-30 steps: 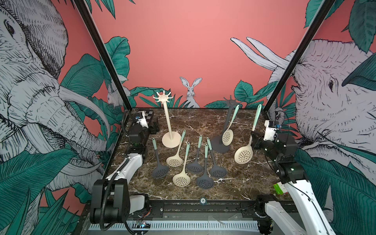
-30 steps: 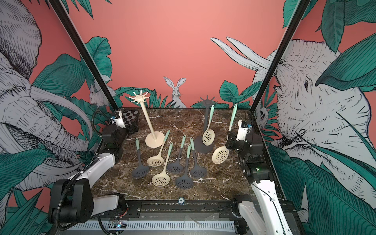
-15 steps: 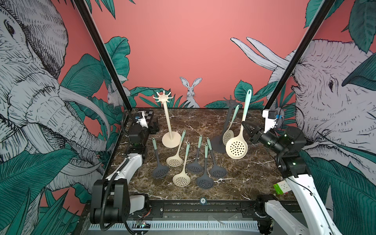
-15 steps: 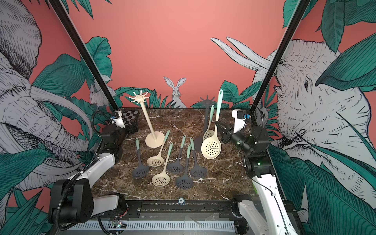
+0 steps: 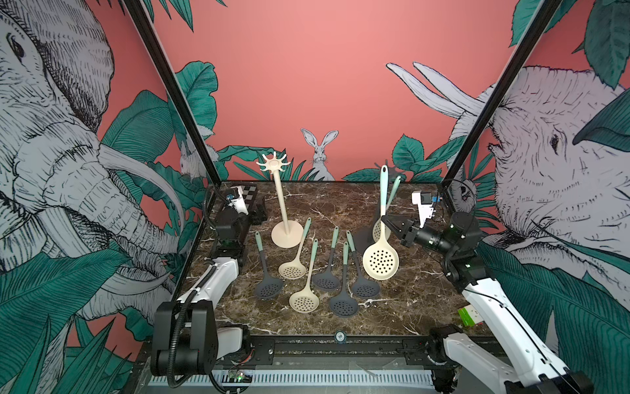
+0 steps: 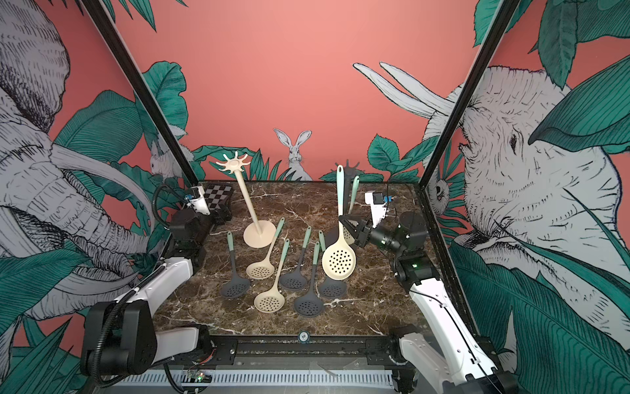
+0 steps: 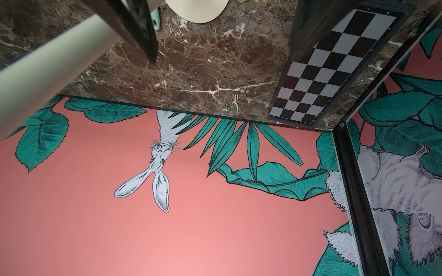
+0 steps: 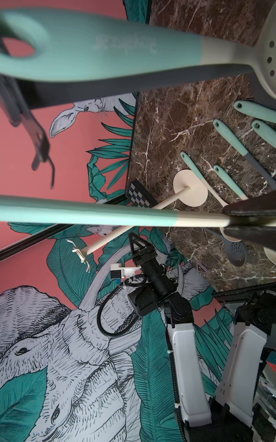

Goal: Hang the skimmer on the kitchen utensil rack
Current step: Hang the skimmer on the rack.

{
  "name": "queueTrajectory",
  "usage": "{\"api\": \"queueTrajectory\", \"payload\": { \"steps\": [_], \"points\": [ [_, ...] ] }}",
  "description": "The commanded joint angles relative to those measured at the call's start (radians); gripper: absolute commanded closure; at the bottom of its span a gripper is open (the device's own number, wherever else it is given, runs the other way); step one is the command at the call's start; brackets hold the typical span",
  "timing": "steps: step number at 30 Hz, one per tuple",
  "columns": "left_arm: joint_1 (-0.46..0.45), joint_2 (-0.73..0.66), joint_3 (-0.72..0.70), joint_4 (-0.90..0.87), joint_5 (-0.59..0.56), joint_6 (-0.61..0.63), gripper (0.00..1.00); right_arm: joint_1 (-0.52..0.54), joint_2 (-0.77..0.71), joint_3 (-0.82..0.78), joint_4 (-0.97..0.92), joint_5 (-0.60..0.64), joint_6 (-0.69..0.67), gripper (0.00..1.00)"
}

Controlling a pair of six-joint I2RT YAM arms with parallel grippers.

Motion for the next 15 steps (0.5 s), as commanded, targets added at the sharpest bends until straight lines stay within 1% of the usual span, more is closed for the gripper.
{"api": "queueTrajectory", "payload": {
  "steps": [1, 6, 15],
  "points": [
    [0.004, -0.032, 0.004, 0.020, 0.009, -0.009, 0.12, 0.022, -0.021, -0.010, 0.083, -0.006, 0.013, 1.00],
    [0.004, -0.026, 0.004, 0.022, 0.010, -0.011, 0.12, 0.048, -0.024, -0.033, 0.060, 0.017, -0.004, 1.00],
    [0.005, -0.022, 0.002, 0.024, 0.019, -0.017, 0.12, 0.050, -0.021, -0.060, 0.042, 0.051, -0.019, 1.00]
  ]
}}
